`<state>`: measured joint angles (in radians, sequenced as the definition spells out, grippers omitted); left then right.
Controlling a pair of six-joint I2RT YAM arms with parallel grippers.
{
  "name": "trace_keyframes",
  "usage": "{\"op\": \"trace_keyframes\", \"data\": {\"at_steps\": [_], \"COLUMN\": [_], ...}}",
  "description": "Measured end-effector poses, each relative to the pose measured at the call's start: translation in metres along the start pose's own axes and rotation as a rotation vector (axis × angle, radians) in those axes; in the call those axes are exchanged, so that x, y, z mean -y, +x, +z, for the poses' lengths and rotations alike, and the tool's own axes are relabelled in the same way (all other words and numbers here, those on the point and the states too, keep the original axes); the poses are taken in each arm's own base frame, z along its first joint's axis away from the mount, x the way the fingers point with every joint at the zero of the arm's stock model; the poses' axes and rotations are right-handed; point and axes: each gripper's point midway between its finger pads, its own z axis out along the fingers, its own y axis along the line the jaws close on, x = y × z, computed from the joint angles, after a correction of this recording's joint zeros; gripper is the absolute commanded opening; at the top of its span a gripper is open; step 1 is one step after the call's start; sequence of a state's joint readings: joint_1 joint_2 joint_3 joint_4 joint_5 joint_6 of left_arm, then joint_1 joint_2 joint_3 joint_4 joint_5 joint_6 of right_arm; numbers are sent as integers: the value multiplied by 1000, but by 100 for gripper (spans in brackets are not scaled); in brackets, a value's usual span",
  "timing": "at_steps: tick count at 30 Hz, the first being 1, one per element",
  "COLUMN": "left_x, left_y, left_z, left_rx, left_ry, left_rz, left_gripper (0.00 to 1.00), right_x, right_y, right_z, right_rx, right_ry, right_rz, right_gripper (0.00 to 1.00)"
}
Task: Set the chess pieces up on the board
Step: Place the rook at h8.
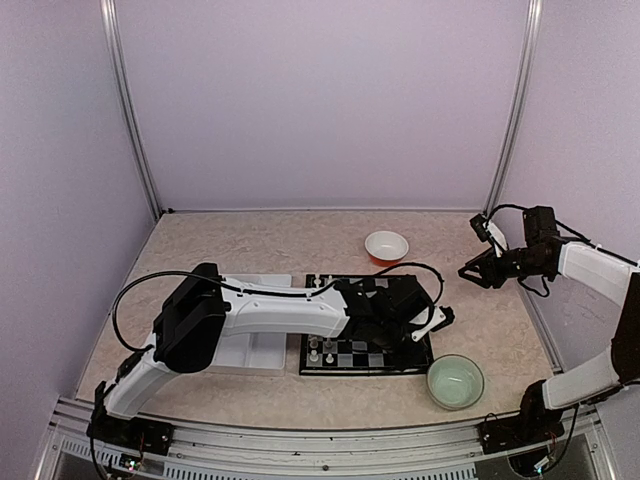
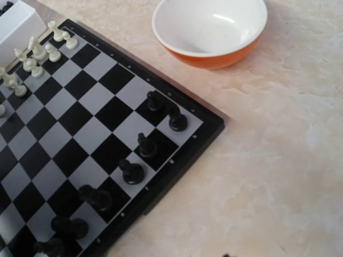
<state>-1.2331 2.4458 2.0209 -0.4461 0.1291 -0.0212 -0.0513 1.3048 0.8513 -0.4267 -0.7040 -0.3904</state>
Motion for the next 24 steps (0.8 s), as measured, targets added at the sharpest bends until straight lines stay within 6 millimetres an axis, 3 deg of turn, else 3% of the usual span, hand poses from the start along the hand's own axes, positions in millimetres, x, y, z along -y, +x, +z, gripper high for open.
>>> {"op": "trace_keyframes", "data": {"at_steps": [11,14,16,19,24], "left_x": [-3,-7,-9,-11,-17], "left_y": [4,14,25,32,21], "left_z": [2,-4,-16,-52,-132], "left_rx": [-6,-26,-54,-67,10], "left_ry": [-35,-59,-79,-118,-195], "left_rz": [-4,-4,0,4,2], "left_gripper": [40,43,44,44,44], "right_x": [-2,-3,-3,-4,-7], "right_y": [-1,-1,-2,-2,-3], "right_z": [0,0,0,0,0], "right_rx": [7,8,10,13,19], "right_ry": [-14,-16,-19,-26,-38], "right_rz": [0,-1,-1,-1,-2], "right_gripper": [40,41,41,41,41]}}
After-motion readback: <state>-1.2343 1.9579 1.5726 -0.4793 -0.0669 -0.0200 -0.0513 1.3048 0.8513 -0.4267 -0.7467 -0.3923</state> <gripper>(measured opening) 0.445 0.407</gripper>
